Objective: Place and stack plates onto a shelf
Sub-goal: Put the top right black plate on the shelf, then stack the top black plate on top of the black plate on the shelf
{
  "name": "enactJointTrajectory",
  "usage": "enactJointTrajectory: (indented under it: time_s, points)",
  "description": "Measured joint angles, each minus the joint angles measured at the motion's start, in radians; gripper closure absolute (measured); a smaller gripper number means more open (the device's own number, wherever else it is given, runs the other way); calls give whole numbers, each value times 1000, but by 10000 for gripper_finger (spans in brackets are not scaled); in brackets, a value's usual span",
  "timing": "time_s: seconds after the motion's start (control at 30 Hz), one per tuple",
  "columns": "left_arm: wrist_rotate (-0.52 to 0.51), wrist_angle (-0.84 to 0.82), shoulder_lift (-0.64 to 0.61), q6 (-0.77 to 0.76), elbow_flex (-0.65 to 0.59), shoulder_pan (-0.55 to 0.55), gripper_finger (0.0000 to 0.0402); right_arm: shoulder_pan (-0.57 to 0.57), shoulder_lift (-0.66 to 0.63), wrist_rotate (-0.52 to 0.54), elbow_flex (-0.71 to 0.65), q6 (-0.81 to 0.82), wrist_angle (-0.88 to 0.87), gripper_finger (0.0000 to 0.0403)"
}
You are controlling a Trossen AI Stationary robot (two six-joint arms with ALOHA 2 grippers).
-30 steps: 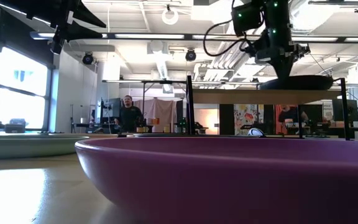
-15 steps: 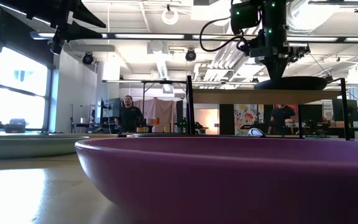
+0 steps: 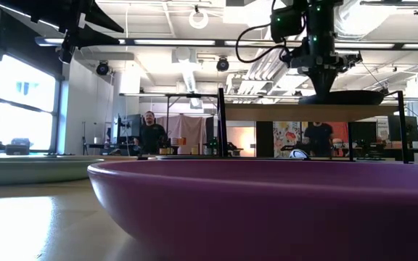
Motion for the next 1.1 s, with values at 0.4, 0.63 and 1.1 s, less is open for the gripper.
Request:
enactJointTrajectory:
  time_s: [0.4, 0.63, 1.1]
  points:
    - [0, 0, 0, 0, 0, 0, 284, 0, 0, -5, 3, -26, 6, 289]
    - [0, 0, 0, 0, 0, 0, 284, 1, -1, -6, 105, -26, -16, 284]
    - [0, 0, 0, 0, 0, 0, 284, 159, -2, -323, 248, 119, 0, 284]
